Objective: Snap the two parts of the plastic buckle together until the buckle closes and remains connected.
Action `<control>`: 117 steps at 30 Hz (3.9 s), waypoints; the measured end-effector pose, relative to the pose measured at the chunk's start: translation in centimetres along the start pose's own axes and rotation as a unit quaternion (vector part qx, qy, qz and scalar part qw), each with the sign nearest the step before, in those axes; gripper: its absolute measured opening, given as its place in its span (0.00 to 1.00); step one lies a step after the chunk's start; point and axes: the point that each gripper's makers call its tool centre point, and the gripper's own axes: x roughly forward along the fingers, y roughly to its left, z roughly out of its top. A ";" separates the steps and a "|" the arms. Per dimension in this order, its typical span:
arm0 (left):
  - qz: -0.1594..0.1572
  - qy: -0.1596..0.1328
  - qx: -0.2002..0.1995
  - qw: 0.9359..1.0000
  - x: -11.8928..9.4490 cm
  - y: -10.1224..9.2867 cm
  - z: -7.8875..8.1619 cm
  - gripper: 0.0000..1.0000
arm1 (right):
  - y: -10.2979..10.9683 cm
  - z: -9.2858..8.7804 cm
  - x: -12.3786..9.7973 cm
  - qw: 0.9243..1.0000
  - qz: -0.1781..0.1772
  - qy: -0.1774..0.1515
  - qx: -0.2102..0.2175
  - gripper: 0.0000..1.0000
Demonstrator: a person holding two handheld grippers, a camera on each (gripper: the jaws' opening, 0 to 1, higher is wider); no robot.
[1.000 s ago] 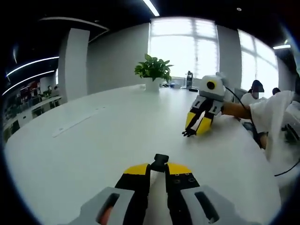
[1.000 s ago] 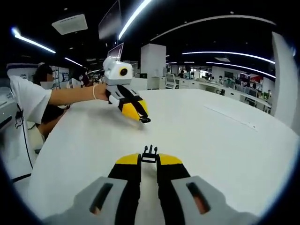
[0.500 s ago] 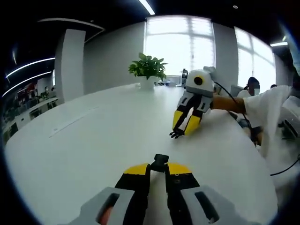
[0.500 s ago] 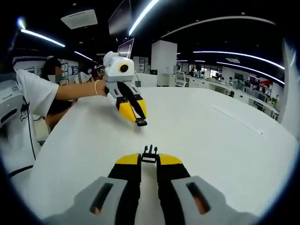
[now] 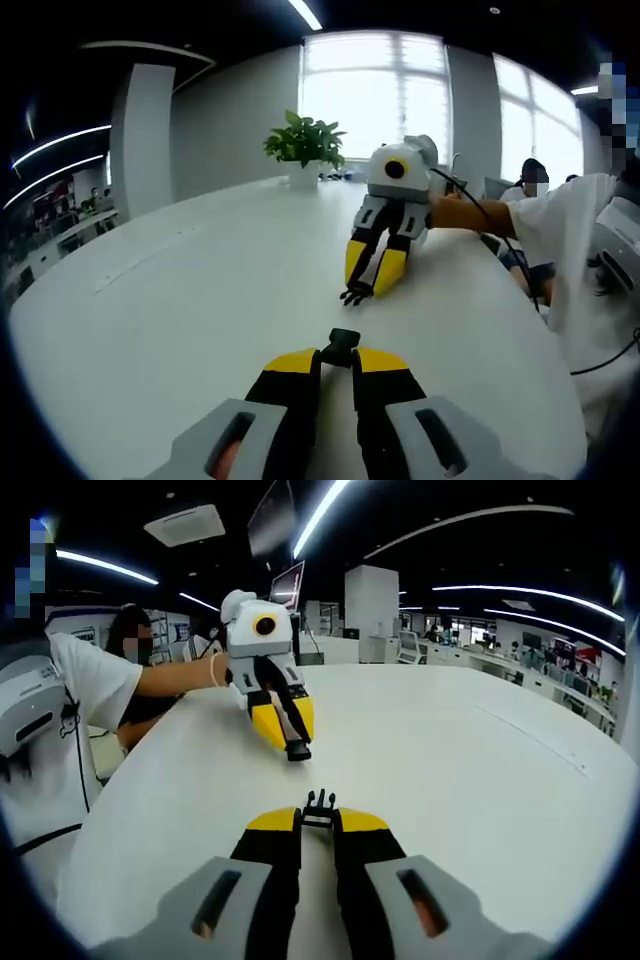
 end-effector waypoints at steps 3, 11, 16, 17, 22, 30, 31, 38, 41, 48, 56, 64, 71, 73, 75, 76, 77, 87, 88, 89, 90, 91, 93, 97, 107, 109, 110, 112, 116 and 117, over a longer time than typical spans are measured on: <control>-0.001 -0.001 -0.003 1.000 0.1 -0.1 -0.1 0.12 | 0.4 -0.1 0.2 1.000 0.012 0.002 -0.003 0.12; -0.002 -0.005 -0.008 1.000 0.4 -0.5 -0.4 0.12 | 1.1 0.1 0.8 0.999 0.034 0.005 -0.007 0.12; -0.002 -0.008 -0.002 1.000 0.4 -0.7 -0.3 0.12 | 1.3 0.4 1.2 0.999 0.044 -0.001 -0.010 0.12; -0.001 -0.009 -0.002 1.000 0.4 -0.7 -0.3 0.12 | 1.4 0.6 1.4 0.999 0.047 -0.003 -0.010 0.12; -0.001 -0.012 -0.002 1.000 0.4 -0.9 -0.2 0.12 | 1.6 0.9 1.6 0.998 0.056 -0.006 -0.014 0.12; -0.001 -0.014 -0.002 1.000 0.5 -1.2 -0.1 0.12 | 2.0 1.0 1.7 0.998 0.061 -0.004 -0.020 0.12; -0.001 -0.014 -0.001 1.000 0.5 -1.2 -0.1 0.12 | 2.0 1.0 1.7 0.998 0.062 -0.004 -0.020 0.12; -0.002 -0.016 0.000 1.000 0.6 -1.4 0.1 0.12 | 2.3 1.2 1.8 0.997 0.067 -0.005 -0.024 0.12; -0.002 -0.017 0.001 1.000 0.7 -1.5 0.2 0.12 | 2.4 1.3 1.9 0.997 0.070 -0.004 -0.028 0.12; -0.001 -0.016 0.000 1.000 0.7 -1.7 0.2 0.12 | 2.7 1.4 2.0 0.996 0.079 -0.003 -0.033 0.12; -0.005 -0.013 -0.001 1.000 0.8 -1.9 0.1 0.11 | 3.1 1.2 2.1 0.995 0.091 0.003 -0.043 0.12; -0.016 0.003 0.002 1.000 1.0 -2.5 -0.7 0.11 | 3.7 0.6 2.4 0.991 0.119 0.015 -0.058 0.11; -0.015 0.003 0.006 1.000 1.1 -2.6 -0.6 0.11 | 4.0 0.6 2.7 0.989 0.128 0.016 -0.068 0.11; -0.014 0.002 0.005 1.000 1.1 -2.5 -0.6 0.11 | 4.0 0.5 2.7 0.989 0.128 0.018 -0.071 0.11; -0.016 0.003 0.004 1.000 1.2 -2.5 -0.6 0.11 | 4.1 0.4 2.7 0.989 0.131 0.018 -0.070 0.11; -0.016 0.004 0.003 1.000 1.2 -2.6 -0.7 0.11 | 4.1 0.4 2.7 0.989 0.131 0.018 -0.071 0.11; -0.016 0.003 0.003 1.000 1.2 -2.6 -0.6 0.11 | 4.0 0.4 2.8 0.989 0.131 0.018 -0.071 0.11; -0.019 0.005 0.000 1.000 1.4 -3.0 -0.6 0.11 | 3.8 0.4 2.8 0.988 0.136 0.015 -0.070 0.11; -0.019 0.005 0.001 1.000 1.5 -3.0 -0.6 0.11 | 3.8 0.4 2.8 0.988 0.137 0.014 -0.069 0.11; -0.019 0.005 0.001 1.000 1.5 -3.0 -0.6 0.11 | 3.9 0.4 2.8 0.988 0.137 0.014 -0.070 0.10; -0.018 0.005 0.001 1.000 1.5 -3.0 -0.6 0.11 | 3.8 0.4 2.8 0.988 0.137 0.013 -0.071 0.10; -0.018 0.005 0.002 1.000 1.6 -3.0 -0.5 0.11 | 3.8 0.4 2.8 0.988 0.138 0.012 -0.071 0.10; -0.018 0.007 0.004 1.000 1.6 -3.1 -0.5 0.10 | 4.0 0.5 2.8 0.987 0.141 0.011 -0.071 0.10; -0.017 0.008 0.003 1.000 1.6 -3.1 -0.5 0.10 | 4.0 0.5 2.8 0.987 0.140 0.017 -0.074 0.10; -0.001 0.011 0.000 1.000 1.5 -3.5 -0.5 0.10 | 4.2 0.5 2.8 0.992 0.104 0.028 -0.058 0.10; 0.003 0.015 -0.002 1.000 1.5 -3.6 -0.5 0.09 | 4.1 0.6 2.7 0.993 0.098 0.027 -0.054 0.09; 0.005 0.016 -0.004 1.000 1.5 -3.6 -0.5 0.09 | 4.0 0.6 2.7 0.994 0.095 0.027 -0.051 0.09; 0.011 0.016 -0.005 1.000 1.4 -3.6 -0.5 0.09 | 4.0 0.6 2.8 0.994 0.090 0.029 -0.049 0.09; 0.024 0.015 -0.009 1.000 1.4 -3.6 -0.5 0.09 | 3.8 0.7 2.9 0.996 0.073 0.032 -0.044 0.09; 0.026 0.014 -0.011 1.000 1.4 -3.6 -0.5 0.09 | 3.8 0.7 2.9 0.996 0.071 0.032 -0.043 0.09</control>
